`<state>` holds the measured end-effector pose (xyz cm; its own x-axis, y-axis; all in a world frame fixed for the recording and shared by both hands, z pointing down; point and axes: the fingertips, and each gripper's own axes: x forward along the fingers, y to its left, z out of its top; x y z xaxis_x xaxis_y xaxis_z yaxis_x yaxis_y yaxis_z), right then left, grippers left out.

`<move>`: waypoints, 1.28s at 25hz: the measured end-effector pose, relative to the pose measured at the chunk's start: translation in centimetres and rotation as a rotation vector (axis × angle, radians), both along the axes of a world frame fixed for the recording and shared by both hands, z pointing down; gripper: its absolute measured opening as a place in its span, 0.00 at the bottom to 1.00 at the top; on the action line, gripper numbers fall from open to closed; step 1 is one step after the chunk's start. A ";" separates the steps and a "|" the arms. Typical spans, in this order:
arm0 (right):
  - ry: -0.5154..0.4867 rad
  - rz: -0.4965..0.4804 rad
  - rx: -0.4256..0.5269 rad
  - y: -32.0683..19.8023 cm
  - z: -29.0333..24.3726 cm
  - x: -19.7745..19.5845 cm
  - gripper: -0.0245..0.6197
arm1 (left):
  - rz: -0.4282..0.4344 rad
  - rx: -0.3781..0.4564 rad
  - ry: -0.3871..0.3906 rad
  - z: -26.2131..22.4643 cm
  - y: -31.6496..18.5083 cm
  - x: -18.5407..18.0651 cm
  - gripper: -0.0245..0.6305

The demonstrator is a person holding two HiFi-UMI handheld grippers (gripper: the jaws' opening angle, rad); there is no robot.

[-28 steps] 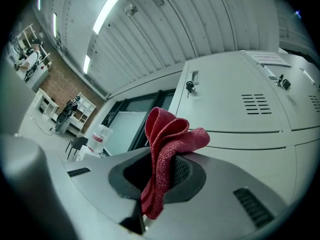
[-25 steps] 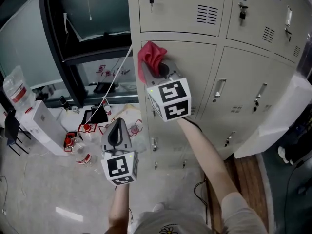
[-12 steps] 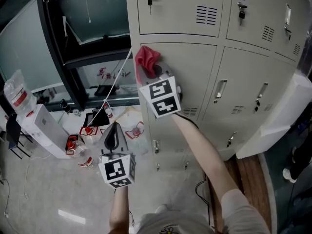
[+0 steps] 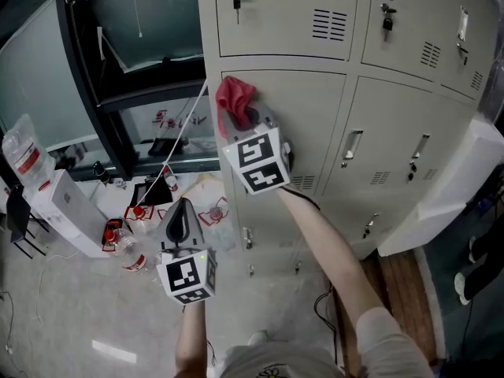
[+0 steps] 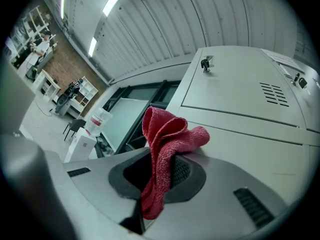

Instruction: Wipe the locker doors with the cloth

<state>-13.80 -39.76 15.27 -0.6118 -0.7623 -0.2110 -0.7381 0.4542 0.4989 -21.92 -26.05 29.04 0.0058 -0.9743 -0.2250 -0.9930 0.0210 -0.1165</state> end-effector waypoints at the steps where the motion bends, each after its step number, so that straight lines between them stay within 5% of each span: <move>1: 0.003 0.004 0.002 0.0 0.0 0.2 0.08 | 0.001 0.000 0.002 0.0 -0.1 0.1 0.06; 10: 0.011 0.071 0.021 -0.6 0.2 4.6 0.08 | 0.027 -0.003 -0.004 0.0 -0.8 1.4 0.06; 32: 0.001 0.376 0.001 -2.2 1.5 22.0 0.08 | 0.088 -0.017 -0.015 0.2 -1.7 3.9 0.06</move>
